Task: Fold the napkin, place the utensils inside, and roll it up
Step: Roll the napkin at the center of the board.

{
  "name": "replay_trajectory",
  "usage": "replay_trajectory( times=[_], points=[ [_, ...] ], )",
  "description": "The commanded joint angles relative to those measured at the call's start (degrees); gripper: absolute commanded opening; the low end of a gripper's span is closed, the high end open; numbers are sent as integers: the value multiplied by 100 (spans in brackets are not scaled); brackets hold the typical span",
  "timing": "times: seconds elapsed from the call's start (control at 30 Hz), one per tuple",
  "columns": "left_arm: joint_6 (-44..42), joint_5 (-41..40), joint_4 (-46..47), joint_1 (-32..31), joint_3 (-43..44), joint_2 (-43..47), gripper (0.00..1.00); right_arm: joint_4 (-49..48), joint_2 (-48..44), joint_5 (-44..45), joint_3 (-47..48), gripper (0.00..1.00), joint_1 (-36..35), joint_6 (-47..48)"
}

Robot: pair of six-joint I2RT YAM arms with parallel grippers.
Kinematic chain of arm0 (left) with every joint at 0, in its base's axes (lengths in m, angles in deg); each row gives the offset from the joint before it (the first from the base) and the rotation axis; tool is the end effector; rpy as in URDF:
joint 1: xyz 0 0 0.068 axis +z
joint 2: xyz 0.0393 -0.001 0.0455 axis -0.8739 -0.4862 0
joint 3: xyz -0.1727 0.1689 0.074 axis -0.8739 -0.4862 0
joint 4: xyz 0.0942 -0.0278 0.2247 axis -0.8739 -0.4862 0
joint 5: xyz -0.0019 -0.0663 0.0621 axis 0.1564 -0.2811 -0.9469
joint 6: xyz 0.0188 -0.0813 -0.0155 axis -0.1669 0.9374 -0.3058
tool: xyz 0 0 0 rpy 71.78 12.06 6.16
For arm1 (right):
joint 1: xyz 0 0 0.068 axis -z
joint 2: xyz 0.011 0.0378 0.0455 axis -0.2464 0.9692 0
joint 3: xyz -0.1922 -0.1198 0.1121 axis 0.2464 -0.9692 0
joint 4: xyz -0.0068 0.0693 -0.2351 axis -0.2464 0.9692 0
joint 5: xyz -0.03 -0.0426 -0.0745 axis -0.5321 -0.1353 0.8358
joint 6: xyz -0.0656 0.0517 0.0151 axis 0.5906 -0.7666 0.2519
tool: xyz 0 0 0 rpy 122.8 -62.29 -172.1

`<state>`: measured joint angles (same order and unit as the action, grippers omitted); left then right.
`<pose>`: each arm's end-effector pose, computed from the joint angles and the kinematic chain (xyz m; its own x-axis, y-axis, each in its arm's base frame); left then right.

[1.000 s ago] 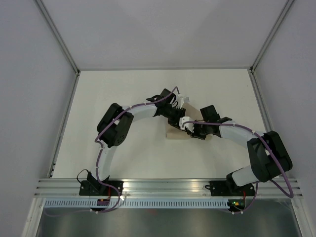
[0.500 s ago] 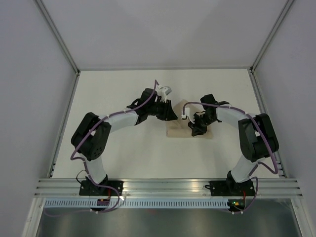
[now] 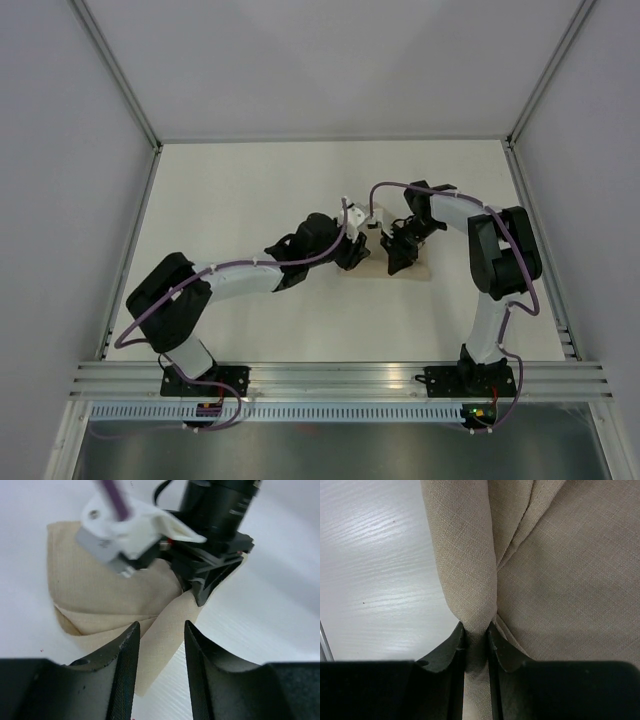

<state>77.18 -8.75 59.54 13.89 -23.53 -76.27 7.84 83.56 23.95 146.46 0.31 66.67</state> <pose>0.2528 -0.2890 0.1946 -0.3328 0.2092 -0.9195 0.7947 0.5872 -0.1540 0.2968 0.1220 0.1107 -0.3336 -0.7805 -0.5287 -0.9268 0.1689 0.3356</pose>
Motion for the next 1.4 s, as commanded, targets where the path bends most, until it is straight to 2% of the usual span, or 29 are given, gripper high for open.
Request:
replay_trajectory(
  times=[0.0,0.03,0.23,0.33,0.4,0.73,1.03,1.2,1.37],
  points=[
    [-1666,-902,297,-560,-77,5,46,182,519,192,91,1,-28,253],
    [-2138,-921,298,-667,-85,-118,46,217,563,183,179,1,-28,244],
    [-3642,-1738,420,-1379,-59,-646,48,464,897,148,495,1,-2,209],
    [-4067,-1949,534,-1581,-33,-936,49,525,1002,148,592,1,-2,174],
    [-4242,-1967,631,-1643,-68,-1077,54,534,1046,156,610,1,7,156],
    [-4911,-2160,1018,-1678,143,-1674,59,560,1160,174,716,0,7,59],
    [-5157,-2090,746,-1661,503,-2079,59,648,1266,174,821,0,7,51],
    [-5122,-1766,28,-1599,731,-2219,56,657,1275,165,839,0,24,59],
    [-4947,-1309,-1036,-1538,1197,-2342,43,675,1319,165,883,0,16,59]
  ],
)
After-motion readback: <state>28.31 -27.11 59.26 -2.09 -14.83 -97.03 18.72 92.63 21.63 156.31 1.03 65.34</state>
